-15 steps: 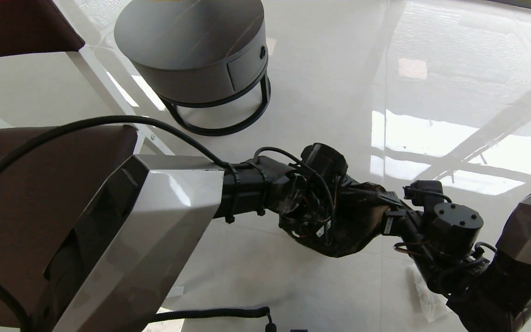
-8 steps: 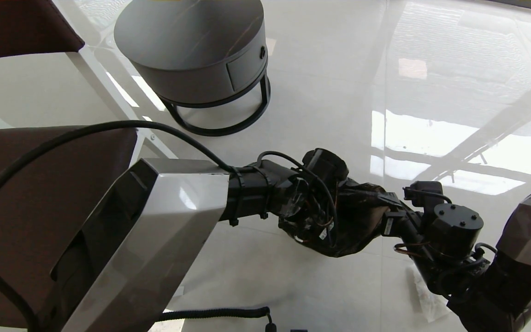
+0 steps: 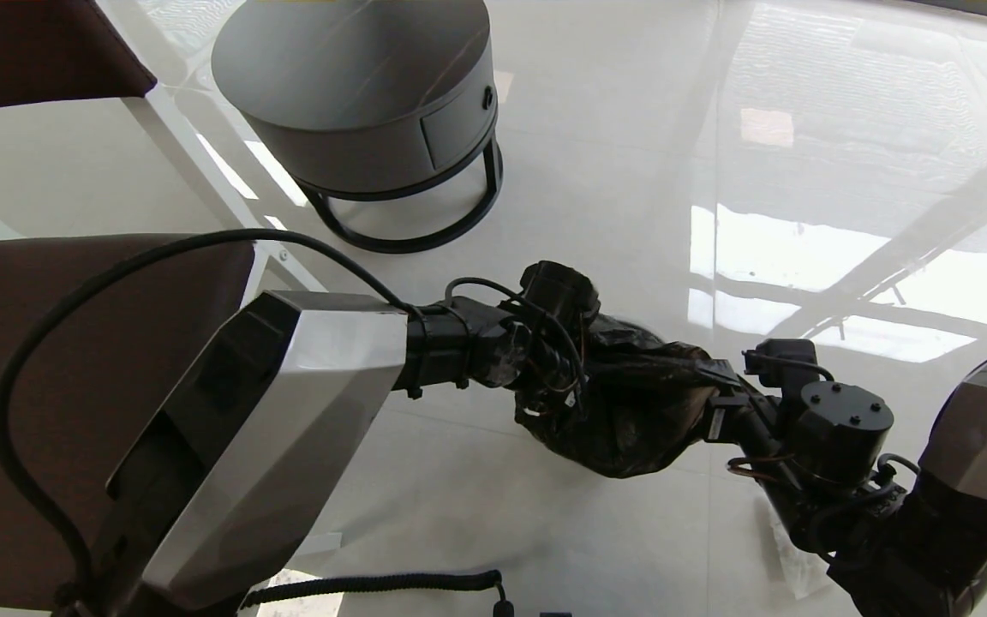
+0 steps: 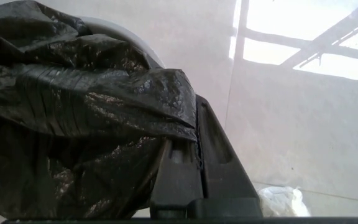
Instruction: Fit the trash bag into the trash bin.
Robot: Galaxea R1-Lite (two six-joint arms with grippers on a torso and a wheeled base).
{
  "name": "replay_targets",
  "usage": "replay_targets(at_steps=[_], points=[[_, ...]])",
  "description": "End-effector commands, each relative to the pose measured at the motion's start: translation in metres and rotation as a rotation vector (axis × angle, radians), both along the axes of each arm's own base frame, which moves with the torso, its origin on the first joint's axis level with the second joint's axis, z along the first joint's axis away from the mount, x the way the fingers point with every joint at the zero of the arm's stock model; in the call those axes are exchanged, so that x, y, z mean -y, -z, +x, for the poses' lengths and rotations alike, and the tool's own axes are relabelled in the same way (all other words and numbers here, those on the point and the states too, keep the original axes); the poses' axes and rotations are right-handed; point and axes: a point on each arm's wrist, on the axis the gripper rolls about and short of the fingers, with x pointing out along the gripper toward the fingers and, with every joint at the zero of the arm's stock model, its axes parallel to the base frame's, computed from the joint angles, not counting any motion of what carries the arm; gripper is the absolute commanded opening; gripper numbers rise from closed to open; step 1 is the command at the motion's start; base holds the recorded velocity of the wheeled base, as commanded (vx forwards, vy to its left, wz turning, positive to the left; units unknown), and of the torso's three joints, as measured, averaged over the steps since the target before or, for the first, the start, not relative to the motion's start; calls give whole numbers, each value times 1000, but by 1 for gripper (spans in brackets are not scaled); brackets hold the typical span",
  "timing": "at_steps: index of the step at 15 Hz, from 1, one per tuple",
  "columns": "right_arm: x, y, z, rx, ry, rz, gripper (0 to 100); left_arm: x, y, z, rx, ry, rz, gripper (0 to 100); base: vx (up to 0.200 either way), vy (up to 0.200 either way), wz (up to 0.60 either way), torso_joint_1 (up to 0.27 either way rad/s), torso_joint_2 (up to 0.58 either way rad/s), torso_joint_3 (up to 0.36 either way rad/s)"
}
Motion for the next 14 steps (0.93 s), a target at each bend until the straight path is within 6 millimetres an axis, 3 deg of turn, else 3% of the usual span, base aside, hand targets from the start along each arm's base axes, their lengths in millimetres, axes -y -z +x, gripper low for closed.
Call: replay_targets(at_steps=[1, 3, 7, 10, 14], points=[[-1, 0, -1, 1, -4, 1, 0, 0, 14, 6, -9, -8, 8, 0, 0, 0, 0, 0, 0, 0], [1, -3, -5, 1, -4, 2, 0, 1, 7, 4, 6, -4, -3, 0, 0, 0, 0, 0, 0, 0], [-3, -5, -8, 7, -25, 28, 0, 10, -30, -17, 73, 61, -25, 0, 0, 0, 0, 0, 0, 0], [-4, -5, -9, 6, -28, 54, 0, 21, -20, -24, 86, 94, 38, 0, 0, 0, 0, 0, 0, 0], [-2, -4, -13, -5, -51, 41, 0, 21, -21, -24, 89, 97, 39, 0, 0, 0, 0, 0, 0, 0]])
